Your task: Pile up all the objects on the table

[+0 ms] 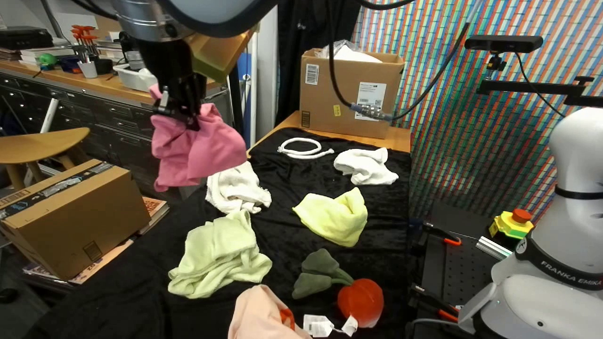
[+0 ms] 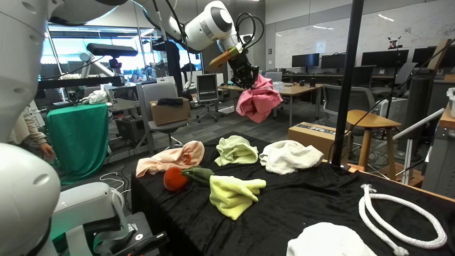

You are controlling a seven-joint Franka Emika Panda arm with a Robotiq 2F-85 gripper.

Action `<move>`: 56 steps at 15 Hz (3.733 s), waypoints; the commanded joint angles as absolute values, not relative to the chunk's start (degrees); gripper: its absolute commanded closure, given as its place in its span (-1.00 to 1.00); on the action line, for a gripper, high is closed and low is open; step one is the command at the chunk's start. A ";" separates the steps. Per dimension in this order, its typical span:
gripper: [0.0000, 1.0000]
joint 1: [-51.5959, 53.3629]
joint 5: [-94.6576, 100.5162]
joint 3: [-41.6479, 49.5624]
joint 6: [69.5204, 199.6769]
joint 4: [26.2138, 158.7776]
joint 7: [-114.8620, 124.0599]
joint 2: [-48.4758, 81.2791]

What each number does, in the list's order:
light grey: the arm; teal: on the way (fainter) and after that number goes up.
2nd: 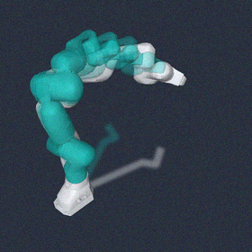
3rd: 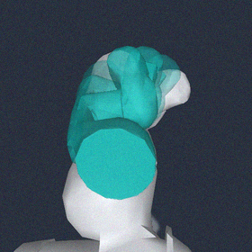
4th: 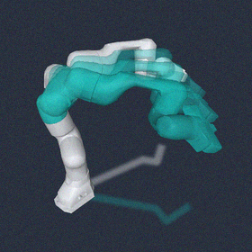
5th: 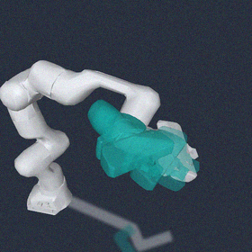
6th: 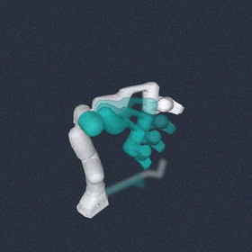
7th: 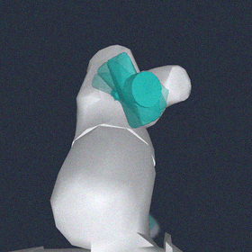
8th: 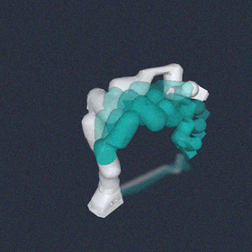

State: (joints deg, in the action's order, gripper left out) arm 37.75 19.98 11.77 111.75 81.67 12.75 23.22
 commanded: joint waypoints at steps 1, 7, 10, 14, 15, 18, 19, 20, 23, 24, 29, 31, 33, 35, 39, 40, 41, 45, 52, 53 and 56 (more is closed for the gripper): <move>0.84 31.86 23.95 7.07 114.97 93.82 14.24 14.63; 0.84 20.70 26.60 1.22 116.95 101.22 15.31 12.07; 0.84 15.97 25.82 1.03 117.97 103.37 15.29 11.65; 0.85 10.81 25.11 2.01 119.92 105.04 16.20 11.73; 0.86 9.68 25.67 2.58 120.76 105.33 17.68 11.91; 0.88 6.82 26.88 4.26 124.69 105.65 22.33 13.03; 0.88 6.31 27.74 4.95 126.18 105.63 24.46 13.43; 0.87 5.87 28.50 5.57 127.50 105.47 26.60 13.66; 0.86 5.37 31.93 7.73 132.07 104.91 34.72 15.21; 0.86 5.38 32.94 8.48 133.22 104.62 37.44 15.60; -0.03 5.48 37.18 10.17 134.22 104.79 46.22 16.76; -0.34 5.40 38.67 10.13 133.28 104.94 47.82 16.84; -0.61 4.72 37.17 9.34 132.23 106.00 46.72 16.21; -0.92 3.90 33.95 8.34 131.40 109.76 43.64 13.67; -1.00 2.50 27.92 7.44 131.06 118.91 37.93 7.81; -1.00 2.10 26.03 7.30 130.84 121.18 36.11 6.24; -1.00 1.67 24.33 7.22 130.41 123.60 34.64 4.47; -1.00 -0.15 19.33 7.18 128.68 131.20 28.98 -0.90; -1.00 -4.00 15.25 7.65 131.09 138.22 20.07 -2.83; -1.00 -4.36 14.33 7.72 131.60 138.65 18.51 -2.46; -1.00 -5.21 12.68 7.86 134.19 140.05 15.74 -0.95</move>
State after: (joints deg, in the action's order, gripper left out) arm -3.86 15.07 8.18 130.91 138.01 19.45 -1.02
